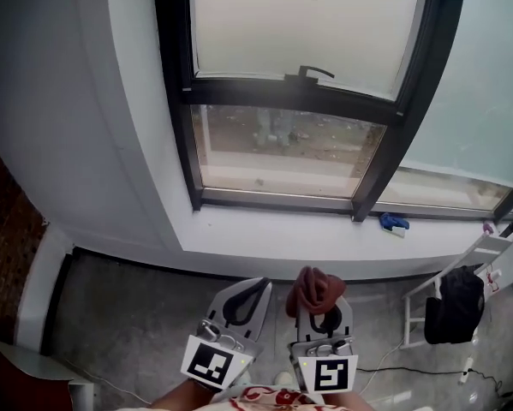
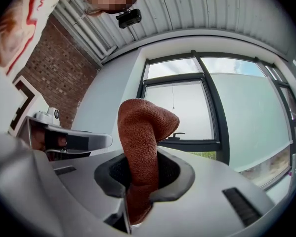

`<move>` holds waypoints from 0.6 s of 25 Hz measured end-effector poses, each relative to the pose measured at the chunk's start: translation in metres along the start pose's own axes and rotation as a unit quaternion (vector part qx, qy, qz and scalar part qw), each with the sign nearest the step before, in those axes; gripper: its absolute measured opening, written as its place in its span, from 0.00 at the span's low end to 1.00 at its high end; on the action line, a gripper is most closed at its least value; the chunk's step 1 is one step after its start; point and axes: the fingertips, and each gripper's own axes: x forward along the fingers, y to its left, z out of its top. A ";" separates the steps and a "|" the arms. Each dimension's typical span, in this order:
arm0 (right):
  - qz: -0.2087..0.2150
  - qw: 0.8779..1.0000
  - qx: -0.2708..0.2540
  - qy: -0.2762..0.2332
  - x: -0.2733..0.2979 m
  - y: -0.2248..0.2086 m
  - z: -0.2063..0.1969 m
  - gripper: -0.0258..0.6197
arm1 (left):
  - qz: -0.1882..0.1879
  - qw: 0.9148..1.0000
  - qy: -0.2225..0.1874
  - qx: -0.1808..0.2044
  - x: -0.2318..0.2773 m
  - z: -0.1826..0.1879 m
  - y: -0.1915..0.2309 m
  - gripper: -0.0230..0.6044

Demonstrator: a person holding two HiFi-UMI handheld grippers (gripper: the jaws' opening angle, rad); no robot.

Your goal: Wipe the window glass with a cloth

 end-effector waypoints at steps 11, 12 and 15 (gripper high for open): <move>0.015 1.000 -0.007 0.012 -0.028 -0.026 0.008 0.18 | 0.007 1.000 0.006 0.016 0.009 0.002 -0.044 0.07; 0.016 1.000 -0.004 0.013 -0.029 -0.028 0.006 0.18 | 0.007 1.000 0.006 0.018 0.010 0.002 -0.047 0.07; 0.015 1.000 0.003 0.021 -0.030 -0.033 0.003 0.18 | 0.009 1.000 0.011 0.019 0.012 0.000 -0.049 0.07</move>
